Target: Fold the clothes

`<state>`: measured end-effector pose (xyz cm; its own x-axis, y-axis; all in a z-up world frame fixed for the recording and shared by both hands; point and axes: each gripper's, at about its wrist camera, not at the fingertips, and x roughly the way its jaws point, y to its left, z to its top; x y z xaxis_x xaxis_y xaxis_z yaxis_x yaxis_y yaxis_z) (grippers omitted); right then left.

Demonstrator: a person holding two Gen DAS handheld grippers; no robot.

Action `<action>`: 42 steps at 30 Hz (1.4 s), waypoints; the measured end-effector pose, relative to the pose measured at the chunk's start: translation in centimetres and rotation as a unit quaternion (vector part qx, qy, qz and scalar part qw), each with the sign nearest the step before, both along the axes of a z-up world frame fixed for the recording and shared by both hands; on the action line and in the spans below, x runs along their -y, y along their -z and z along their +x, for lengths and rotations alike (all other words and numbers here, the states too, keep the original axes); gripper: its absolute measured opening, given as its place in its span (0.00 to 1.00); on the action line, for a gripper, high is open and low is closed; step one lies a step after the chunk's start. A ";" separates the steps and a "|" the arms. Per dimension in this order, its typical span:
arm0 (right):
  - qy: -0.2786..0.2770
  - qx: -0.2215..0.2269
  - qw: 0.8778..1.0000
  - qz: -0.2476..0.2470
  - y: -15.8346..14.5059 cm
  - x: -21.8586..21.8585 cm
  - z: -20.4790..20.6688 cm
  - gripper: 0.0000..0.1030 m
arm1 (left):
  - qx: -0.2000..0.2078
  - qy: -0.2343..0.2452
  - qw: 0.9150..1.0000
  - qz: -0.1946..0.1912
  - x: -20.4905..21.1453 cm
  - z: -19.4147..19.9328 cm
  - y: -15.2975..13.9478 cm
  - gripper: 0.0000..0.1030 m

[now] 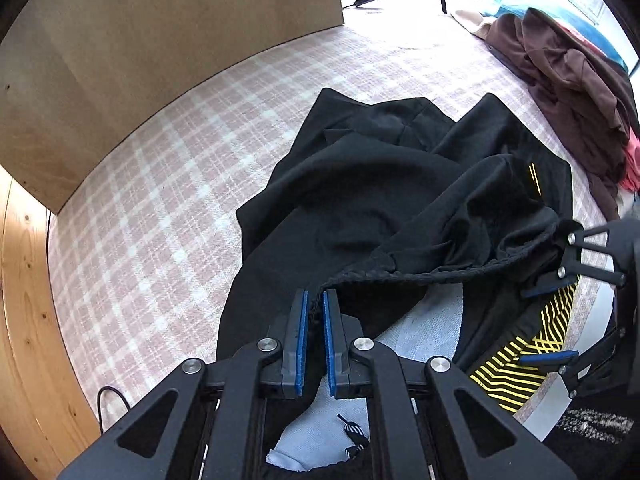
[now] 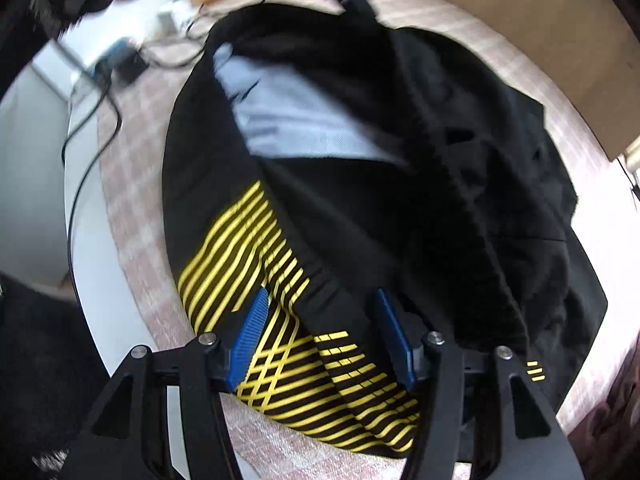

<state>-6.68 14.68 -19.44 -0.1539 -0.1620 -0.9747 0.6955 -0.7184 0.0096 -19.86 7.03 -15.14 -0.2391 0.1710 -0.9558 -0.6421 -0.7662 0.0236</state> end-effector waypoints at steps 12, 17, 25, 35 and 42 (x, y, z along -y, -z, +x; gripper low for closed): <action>0.085 -0.127 0.985 -0.076 -16.1 -7.9 3.8 0.09 | -0.065 -0.074 0.994 0.054 6.1 4.0 -7.8 0.04; 0.107 -0.197 0.971 -0.085 -22.9 -12.3 4.4 0.09 | -0.097 -0.135 0.983 0.074 9.8 7.7 -12.7 0.00; 0.148 -0.188 0.971 -0.014 -18.2 -18.2 -2.2 0.08 | -0.047 -0.126 0.990 0.052 7.2 10.3 -9.3 0.02; 0.175 -0.112 0.978 -0.034 -9.4 -22.1 0.0 0.08 | -0.004 0.061 0.998 0.000 -9.5 10.1 -2.3 0.46; 0.182 -0.117 0.974 -0.059 -9.6 -23.1 -0.2 0.08 | 0.023 0.102 0.992 -0.066 -13.2 8.1 2.3 0.14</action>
<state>-6.91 37.83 -9.88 -0.4375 -0.1634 -0.8843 0.3870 -0.9218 -0.0211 -11.77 20.23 -17.46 -0.1673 0.0836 -0.9824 -0.7869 -0.6116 0.0820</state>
